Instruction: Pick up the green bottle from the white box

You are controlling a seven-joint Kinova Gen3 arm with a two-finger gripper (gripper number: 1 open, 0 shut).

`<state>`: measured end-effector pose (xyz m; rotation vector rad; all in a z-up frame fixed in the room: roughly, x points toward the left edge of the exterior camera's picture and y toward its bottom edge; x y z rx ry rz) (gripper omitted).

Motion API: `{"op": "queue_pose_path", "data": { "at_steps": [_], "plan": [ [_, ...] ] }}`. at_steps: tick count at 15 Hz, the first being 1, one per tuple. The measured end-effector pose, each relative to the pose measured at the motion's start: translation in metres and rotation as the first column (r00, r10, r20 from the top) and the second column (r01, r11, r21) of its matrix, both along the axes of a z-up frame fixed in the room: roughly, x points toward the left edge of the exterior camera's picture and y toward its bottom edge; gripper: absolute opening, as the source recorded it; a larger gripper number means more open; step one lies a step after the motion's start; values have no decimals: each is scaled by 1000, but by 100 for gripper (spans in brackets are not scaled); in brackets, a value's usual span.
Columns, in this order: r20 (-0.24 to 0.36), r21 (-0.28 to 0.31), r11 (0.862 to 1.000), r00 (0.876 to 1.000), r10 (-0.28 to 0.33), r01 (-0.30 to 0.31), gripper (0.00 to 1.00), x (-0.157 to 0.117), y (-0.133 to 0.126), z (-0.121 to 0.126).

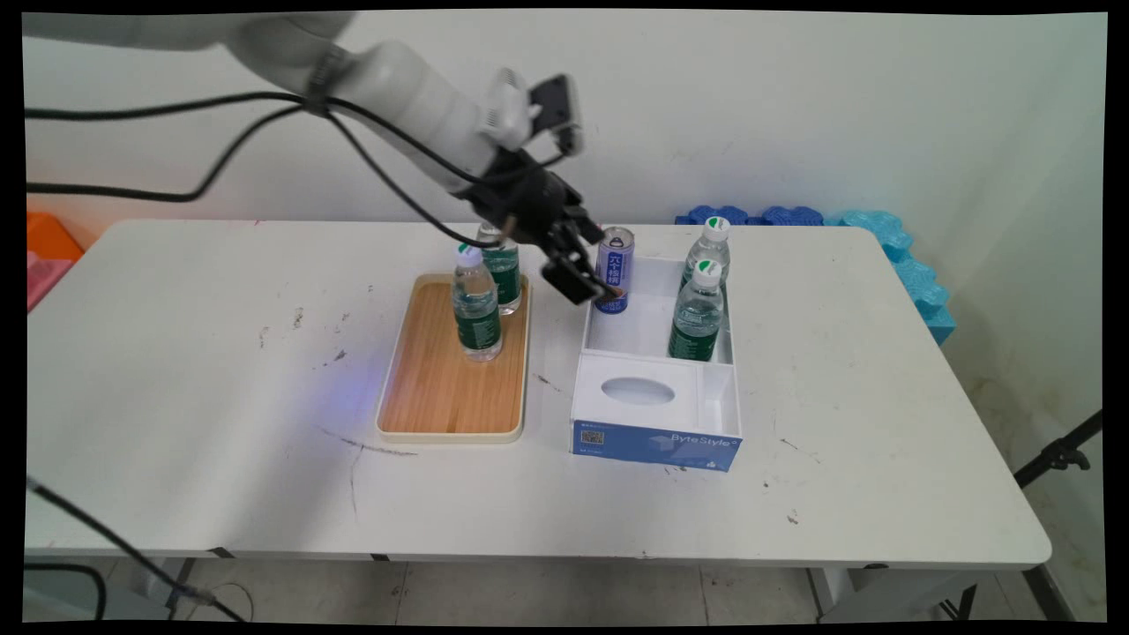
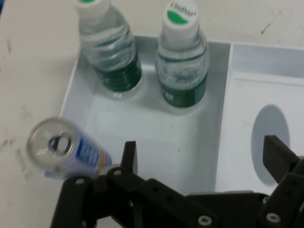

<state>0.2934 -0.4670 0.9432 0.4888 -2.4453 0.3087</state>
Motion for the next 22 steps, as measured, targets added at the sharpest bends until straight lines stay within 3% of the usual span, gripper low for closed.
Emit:
{"op": "queue_pose_path", "data": {
  "at_steps": [10, 19, 20, 22],
  "plan": [
    [4, -11, 990, 990, -138, 138, 100, -72, -52, -51],
    [16, -26, 978, 978, -207, 207, 100, -107, -81, -84],
    [17, -26, 978, 978, -209, 209, 0, -109, -82, -86],
    [17, -27, 977, 978, -209, 210, 0, -111, -85, -88]
  ]
}}
